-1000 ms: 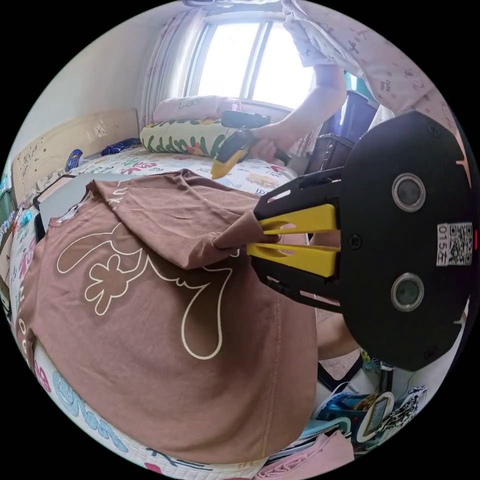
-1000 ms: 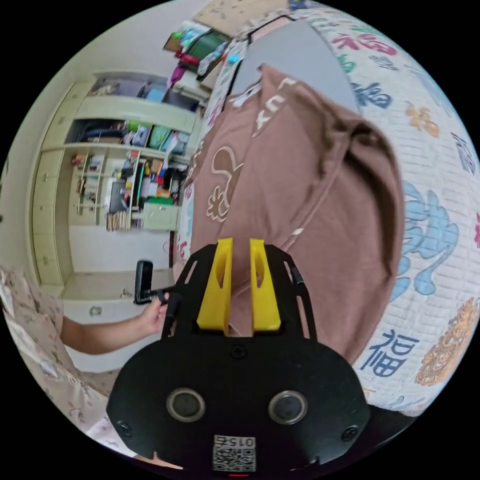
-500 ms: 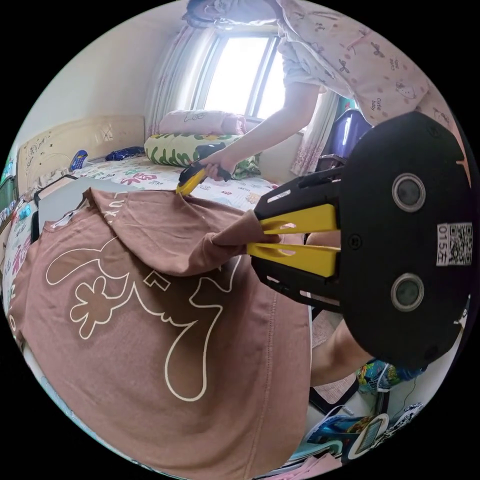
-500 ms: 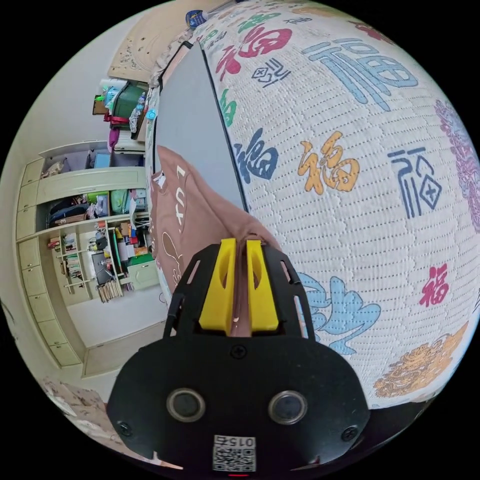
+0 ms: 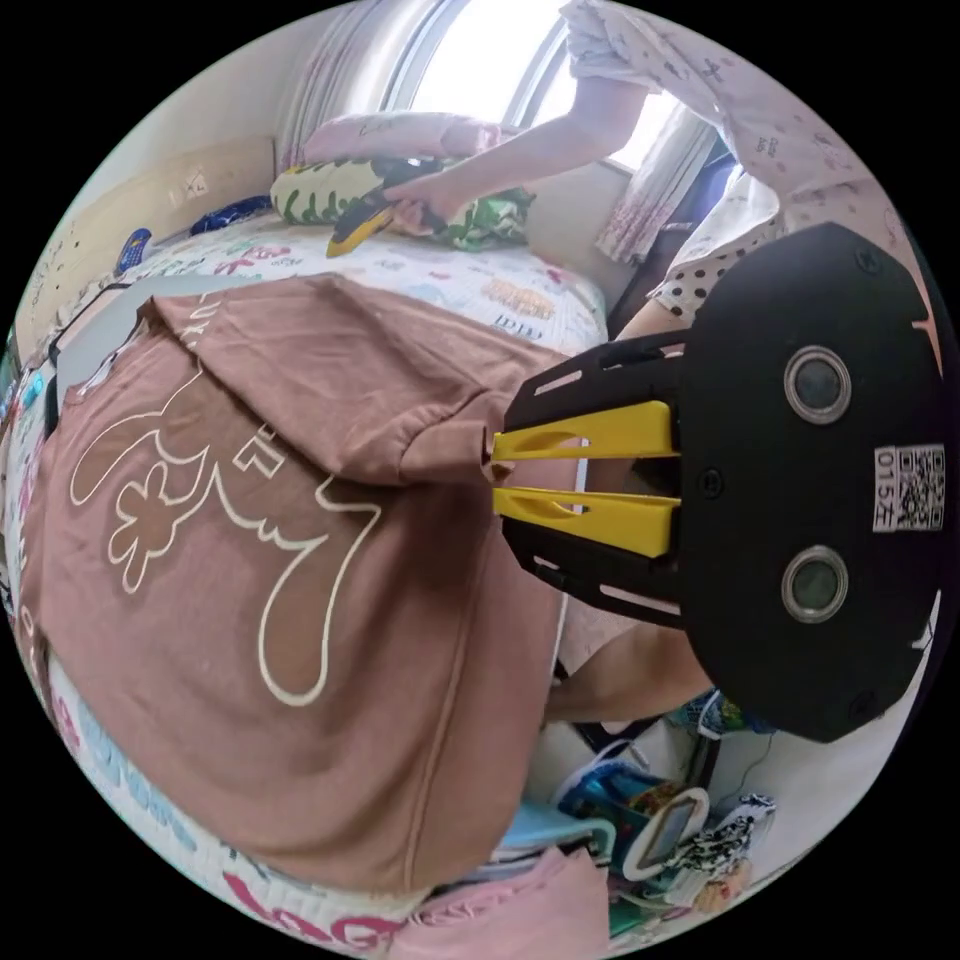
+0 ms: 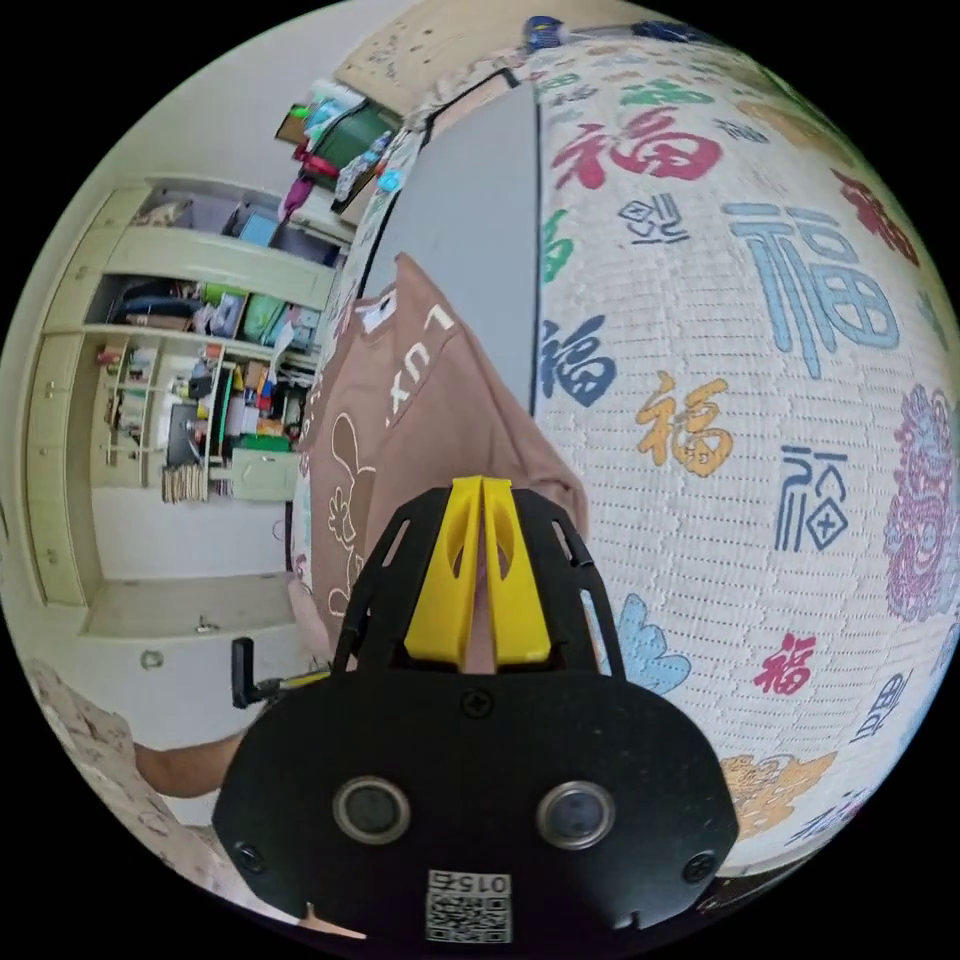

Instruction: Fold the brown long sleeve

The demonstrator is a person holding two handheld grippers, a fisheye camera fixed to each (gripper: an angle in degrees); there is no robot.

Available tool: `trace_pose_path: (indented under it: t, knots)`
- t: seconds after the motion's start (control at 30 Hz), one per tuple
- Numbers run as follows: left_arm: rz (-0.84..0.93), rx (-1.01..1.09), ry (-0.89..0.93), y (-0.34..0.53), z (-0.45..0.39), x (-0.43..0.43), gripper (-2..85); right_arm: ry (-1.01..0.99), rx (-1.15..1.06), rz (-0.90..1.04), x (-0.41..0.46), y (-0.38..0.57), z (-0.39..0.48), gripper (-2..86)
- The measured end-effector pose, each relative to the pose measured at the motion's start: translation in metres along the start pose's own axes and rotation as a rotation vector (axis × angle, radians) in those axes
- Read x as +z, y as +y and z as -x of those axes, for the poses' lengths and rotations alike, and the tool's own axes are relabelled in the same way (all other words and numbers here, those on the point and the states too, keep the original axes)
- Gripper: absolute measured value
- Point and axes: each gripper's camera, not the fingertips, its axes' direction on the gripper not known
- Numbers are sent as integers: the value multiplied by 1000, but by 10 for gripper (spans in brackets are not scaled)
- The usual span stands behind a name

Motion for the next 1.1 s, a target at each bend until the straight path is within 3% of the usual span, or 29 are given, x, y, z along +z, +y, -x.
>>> trace_pose_path:
  t: [0.1,0.23,0.33,0.47,0.53,0.6,0.77,0.97,1.07,1.1]
  knots:
    - [-58,-34,-92,3,13,-5,56,-15,-223,165,47,50,79,-5]
    - [-152,175,64,-20,2,-5,55,46,-476,428,135,157,178,-6]
    - [-62,340,189,-46,-10,21,39,160,-385,501,172,198,198,-7]
    - [106,514,27,-60,-7,65,16,233,-173,546,184,222,189,-6]
    - [159,621,63,-64,5,71,7,356,-77,547,171,231,197,-6]
    - [211,640,61,-71,15,64,5,375,0,462,141,231,214,-5]
    - [76,726,75,-86,68,-14,1,358,191,243,73,234,254,-4]
    - [-225,443,5,-114,207,-101,-5,331,350,-110,-9,233,263,-5]
    - [-280,310,40,-129,264,-104,-1,309,541,-364,-79,245,212,-5]
    - [-296,286,72,-136,282,-95,2,218,577,-473,-106,252,186,-5]
